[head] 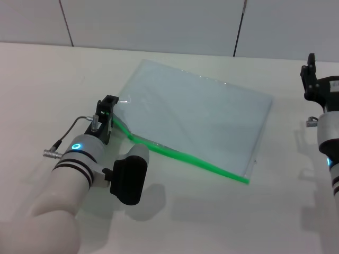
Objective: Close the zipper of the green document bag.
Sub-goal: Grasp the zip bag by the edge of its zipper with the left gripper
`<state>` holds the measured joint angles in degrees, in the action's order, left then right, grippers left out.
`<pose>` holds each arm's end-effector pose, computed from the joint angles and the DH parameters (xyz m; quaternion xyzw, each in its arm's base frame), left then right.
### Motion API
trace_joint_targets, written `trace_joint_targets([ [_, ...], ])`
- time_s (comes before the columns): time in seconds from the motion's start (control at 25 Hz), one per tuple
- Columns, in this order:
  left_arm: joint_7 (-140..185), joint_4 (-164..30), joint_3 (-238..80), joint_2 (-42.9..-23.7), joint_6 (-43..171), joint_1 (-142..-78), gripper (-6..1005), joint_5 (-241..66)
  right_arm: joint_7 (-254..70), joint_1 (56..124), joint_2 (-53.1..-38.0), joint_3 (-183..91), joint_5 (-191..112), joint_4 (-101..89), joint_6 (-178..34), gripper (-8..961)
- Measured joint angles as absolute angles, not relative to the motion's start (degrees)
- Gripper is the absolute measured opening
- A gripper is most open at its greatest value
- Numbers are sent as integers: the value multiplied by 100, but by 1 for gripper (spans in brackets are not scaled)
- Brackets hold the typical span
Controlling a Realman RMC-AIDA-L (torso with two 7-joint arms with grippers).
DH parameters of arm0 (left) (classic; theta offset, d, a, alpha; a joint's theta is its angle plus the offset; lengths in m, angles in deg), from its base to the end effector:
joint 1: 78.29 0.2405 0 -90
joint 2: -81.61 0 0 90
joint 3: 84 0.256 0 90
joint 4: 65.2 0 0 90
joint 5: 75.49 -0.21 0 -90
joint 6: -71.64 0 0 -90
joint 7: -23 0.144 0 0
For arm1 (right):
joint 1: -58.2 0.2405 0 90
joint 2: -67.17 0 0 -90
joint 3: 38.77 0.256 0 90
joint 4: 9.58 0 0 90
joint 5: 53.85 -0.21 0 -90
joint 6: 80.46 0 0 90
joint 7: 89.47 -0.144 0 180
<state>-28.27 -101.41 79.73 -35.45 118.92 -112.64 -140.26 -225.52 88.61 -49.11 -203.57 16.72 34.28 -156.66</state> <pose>-0.2732 0.3473 -0.1014 -0.7429 0.3083 0.3226 0.4990 0.2399 0.3296 -0.0516 -0.6448 0.1869 0.2175 0.7085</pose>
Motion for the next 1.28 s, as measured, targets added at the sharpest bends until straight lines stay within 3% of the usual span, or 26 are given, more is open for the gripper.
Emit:
trace_joint_targets([
  [0.52,-2741,-10141,7974,-3549,11894,-11262,395,-14085,-22552,8861,-4911,-20357,1696,3428,-15666,731],
  [1.16,-2795,-10371,7968,-3555,12048,-11236,38,-14159,-22552,8853,-4918,-20357,1716,3428,-15666,731],
  [1.28,-2796,-10446,7966,-3550,12049,-11221,38,-14170,-22553,8850,-4920,-20357,1717,3428,-15666,731],
])
